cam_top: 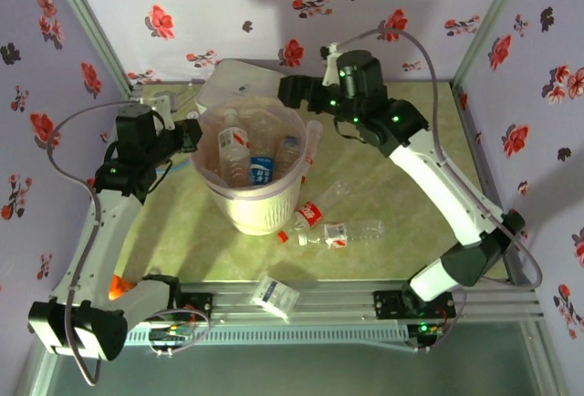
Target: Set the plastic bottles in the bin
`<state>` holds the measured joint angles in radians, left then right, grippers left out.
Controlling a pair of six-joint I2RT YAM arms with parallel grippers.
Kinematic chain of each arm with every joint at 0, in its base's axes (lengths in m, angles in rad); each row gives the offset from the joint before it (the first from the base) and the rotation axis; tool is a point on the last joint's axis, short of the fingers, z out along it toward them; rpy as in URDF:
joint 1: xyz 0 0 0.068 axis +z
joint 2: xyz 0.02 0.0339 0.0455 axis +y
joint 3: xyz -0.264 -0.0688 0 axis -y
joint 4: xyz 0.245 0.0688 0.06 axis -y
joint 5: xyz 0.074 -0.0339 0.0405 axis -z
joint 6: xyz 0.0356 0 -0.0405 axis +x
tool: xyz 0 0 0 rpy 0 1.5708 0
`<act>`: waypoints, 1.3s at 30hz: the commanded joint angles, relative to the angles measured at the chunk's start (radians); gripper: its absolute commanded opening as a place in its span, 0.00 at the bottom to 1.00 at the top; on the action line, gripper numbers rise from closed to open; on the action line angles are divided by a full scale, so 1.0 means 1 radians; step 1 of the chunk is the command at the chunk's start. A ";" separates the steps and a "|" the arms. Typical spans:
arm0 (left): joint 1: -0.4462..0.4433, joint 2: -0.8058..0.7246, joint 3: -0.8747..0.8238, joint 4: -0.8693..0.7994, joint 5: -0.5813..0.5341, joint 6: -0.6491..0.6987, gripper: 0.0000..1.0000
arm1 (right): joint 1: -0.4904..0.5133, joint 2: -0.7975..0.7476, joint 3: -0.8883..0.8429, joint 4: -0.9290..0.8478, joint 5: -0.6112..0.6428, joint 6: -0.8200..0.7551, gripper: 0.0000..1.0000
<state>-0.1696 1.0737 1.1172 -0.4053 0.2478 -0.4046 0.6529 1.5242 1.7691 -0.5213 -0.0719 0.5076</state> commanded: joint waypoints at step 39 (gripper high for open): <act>-0.003 0.031 0.009 0.002 -0.016 0.044 0.00 | -0.238 0.900 0.337 -0.149 -0.083 0.220 0.74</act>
<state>-0.1696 1.0828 1.1229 -0.4026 0.2459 -0.3664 0.4107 2.4134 2.0750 -0.6640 -0.1364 0.7105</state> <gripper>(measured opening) 0.092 0.750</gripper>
